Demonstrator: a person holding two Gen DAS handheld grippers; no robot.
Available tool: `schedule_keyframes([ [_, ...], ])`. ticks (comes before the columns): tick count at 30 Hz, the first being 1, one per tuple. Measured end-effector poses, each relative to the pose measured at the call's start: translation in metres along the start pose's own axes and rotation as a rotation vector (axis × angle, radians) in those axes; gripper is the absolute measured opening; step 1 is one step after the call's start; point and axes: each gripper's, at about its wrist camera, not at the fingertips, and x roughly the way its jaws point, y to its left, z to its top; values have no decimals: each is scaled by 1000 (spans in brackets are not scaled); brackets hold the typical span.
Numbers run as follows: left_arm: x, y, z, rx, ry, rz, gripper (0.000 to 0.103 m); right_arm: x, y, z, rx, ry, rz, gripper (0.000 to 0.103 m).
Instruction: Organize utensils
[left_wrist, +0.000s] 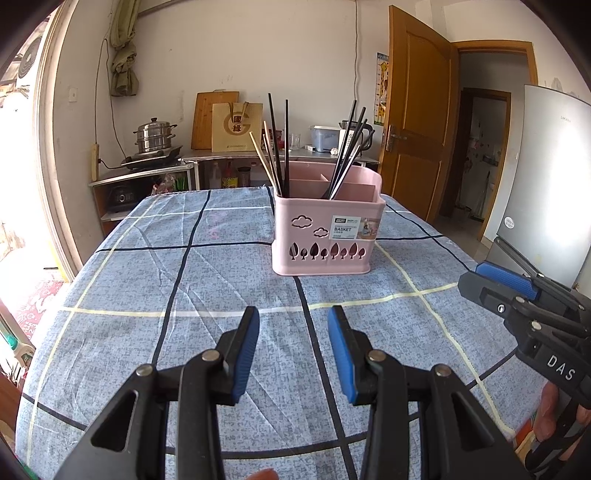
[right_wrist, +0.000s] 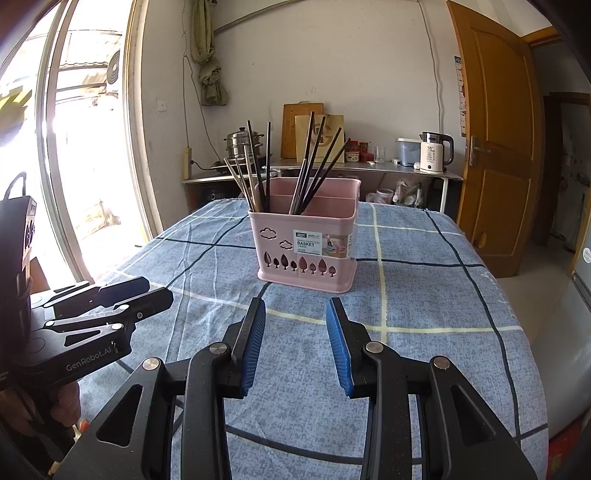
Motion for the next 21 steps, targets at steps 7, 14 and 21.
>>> schedule_keyframes([
  [7,2,0,-1,-13,9,-2,40,1,0,-1,-3,5,2,35],
  [14,1,1,-1,-17,4,7,40,1,0,-2,-1,7,2,35],
  [21,2,2,0,-22,5,8,40,1,0,-2,-2,7,1,35],
])
